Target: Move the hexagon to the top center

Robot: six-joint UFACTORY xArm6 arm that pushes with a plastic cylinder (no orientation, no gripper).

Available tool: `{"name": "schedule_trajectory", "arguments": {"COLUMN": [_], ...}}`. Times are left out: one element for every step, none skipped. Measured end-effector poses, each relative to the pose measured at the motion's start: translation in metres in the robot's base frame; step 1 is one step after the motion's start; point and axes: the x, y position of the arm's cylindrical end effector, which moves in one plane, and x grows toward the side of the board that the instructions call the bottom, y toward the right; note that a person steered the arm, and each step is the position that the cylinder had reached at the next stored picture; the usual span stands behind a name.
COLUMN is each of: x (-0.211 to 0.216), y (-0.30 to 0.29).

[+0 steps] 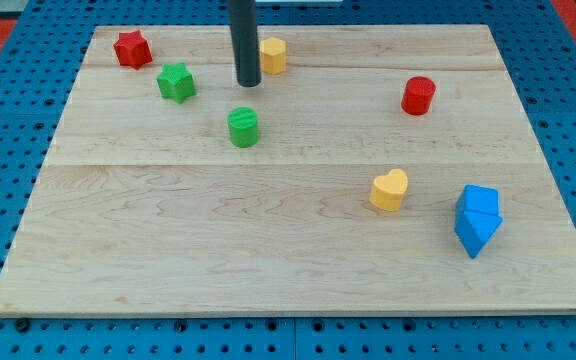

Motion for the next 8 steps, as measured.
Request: {"name": "schedule_trajectory", "arguments": {"x": [-0.028, -0.032, -0.035, -0.024, -0.017, -0.012, -0.006, 0.003], "y": [0.007, 0.032, 0.048, 0.050, 0.050, 0.050, 0.050, 0.050]}}
